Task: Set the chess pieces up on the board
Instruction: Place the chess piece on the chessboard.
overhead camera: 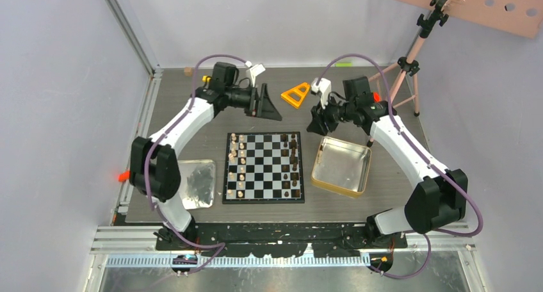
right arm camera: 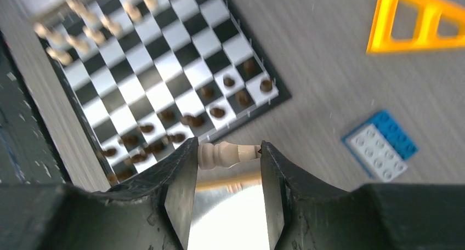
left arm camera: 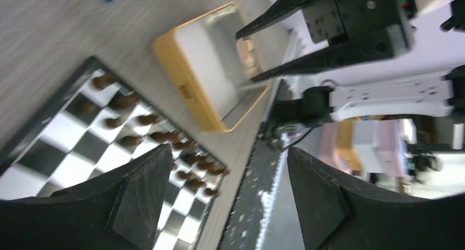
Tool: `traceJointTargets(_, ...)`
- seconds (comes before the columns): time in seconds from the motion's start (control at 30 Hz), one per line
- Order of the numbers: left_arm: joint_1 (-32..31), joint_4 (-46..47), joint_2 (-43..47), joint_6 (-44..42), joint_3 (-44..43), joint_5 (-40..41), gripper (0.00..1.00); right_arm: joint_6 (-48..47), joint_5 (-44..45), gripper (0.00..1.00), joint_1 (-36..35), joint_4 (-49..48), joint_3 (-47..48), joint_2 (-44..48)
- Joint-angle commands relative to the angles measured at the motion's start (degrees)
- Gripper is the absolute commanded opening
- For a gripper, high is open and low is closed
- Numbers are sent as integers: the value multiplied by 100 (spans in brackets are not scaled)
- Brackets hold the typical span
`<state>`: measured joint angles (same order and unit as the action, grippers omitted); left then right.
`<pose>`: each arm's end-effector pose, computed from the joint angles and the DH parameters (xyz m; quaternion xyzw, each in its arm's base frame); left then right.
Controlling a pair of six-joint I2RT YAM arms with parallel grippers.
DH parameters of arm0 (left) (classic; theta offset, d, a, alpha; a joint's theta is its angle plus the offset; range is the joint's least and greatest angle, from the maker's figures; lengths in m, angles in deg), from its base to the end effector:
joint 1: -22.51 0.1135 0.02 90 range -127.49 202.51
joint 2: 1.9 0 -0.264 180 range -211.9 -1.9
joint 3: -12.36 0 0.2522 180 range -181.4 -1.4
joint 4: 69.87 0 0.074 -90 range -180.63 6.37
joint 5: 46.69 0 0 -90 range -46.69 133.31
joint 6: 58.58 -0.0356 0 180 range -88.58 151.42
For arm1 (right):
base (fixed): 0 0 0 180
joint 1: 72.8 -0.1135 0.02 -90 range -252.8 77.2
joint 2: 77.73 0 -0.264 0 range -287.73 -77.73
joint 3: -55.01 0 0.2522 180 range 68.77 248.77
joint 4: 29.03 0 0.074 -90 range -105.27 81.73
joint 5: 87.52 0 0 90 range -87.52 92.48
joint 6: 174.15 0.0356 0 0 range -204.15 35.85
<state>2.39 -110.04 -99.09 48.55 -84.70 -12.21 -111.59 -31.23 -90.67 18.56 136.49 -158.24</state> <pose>0.3439 -0.1573 0.3140 0.2166 0.7976 -0.5193 0.2174 0.2793 0.1108 0.3028 -0.4414 0.7794 0.2390 0.3749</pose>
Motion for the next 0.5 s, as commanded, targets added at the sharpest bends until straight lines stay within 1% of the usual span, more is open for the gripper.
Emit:
traceJointTargets(0.0,-243,2456,-443,2523,-136,-954,79,1071,-847,32,-66,-620,724,-22)
traceJointTargets(0.07,-277,3467,-682,3459,-14,-1037,78,1233,-897,31,-109,-609,870,-109)
traceJointTargets(0.17,-319,4634,-1104,4643,29,-1174,74,1308,-806,31,-189,-590,985,-191)
traceJointTargets(0.2,-332,5127,-1237,5060,83,-1176,73,1319,-796,31,-226,-577,1005,-201)
traceJointTargets(0.23,-350,5819,-1417,5670,120,-1178,72,1340,-762,31,-261,-578,1010,-219)
traceJointTargets(0.3,-389,6694,-1690,6435,124,-1250,68,1348,-697,31,-303,-607,1008,-226)
traceJointTargets(0.33,-406,7005,-1799,6732,122,-1258,66,1356,-676,31,-317,-615,993,-223)
traceJointTargets(0.4,-434,7324,-1952,7058,133,-1252,63,1371,-619,31,-355,-641,974,-213)
traceJointTargets(0.47,-469,7412,-1988,7132,188,-1231,60,1365,-568,31,-384,-656,963,-203)
